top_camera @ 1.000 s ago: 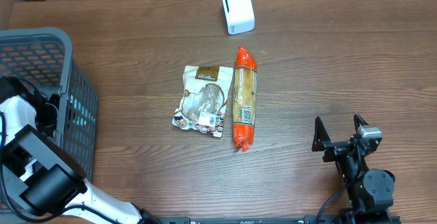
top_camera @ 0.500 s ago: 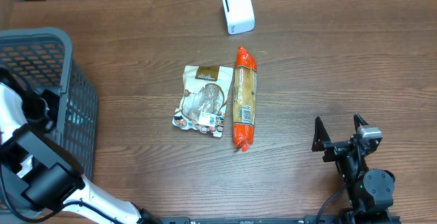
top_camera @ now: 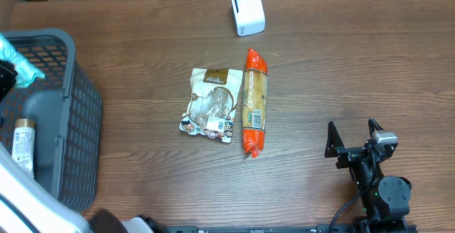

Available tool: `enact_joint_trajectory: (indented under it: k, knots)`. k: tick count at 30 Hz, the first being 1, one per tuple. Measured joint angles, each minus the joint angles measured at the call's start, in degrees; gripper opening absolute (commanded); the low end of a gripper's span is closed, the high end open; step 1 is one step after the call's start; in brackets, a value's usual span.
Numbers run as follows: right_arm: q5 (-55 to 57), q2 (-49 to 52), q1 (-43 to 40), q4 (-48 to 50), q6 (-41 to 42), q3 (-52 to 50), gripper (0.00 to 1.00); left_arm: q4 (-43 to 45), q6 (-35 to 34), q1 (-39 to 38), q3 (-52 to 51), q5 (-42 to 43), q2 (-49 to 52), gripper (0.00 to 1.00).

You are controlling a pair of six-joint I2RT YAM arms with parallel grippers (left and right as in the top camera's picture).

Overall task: Scan the item barcode
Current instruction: 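Lift the teal packet out and carry it beside the bread bag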

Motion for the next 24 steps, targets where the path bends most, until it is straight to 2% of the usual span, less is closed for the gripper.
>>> enact_joint_trajectory:
  k: [3, 6, 12, 14, 17, 24]
  knots:
    - [0.0, 0.0, 0.0, 0.0, 0.0, 0.0, 1.00, -2.8, 2.9, -4.9, 0.5, 8.0, -3.6, 0.04]
    - [0.0, 0.0, 0.0, 0.0, 0.0, 0.0, 1.00, -6.7, 6.1, -12.1, 0.4, 11.2, -3.6, 0.04]
    - [0.0, 0.0, 0.0, 0.0, 0.0, 0.0, 1.00, -8.6, 11.1, -29.3, -6.3, 7.4, 0.3, 0.04]
    - [0.0, 0.0, 0.0, 0.1, 0.0, 0.0, 1.00, -7.7, 11.8, -33.5, -10.4, 5.2, 1.9, 0.04]
    - [0.0, 0.0, 0.0, 0.0, 0.0, 0.0, 1.00, -1.7, 12.9, -37.0, -18.1, 2.5, 4.7, 0.04]
    - [0.0, 0.0, 0.0, 0.0, 0.0, 0.0, 1.00, 9.4, 15.2, -38.2, -29.8, 0.1, 12.5, 0.04]
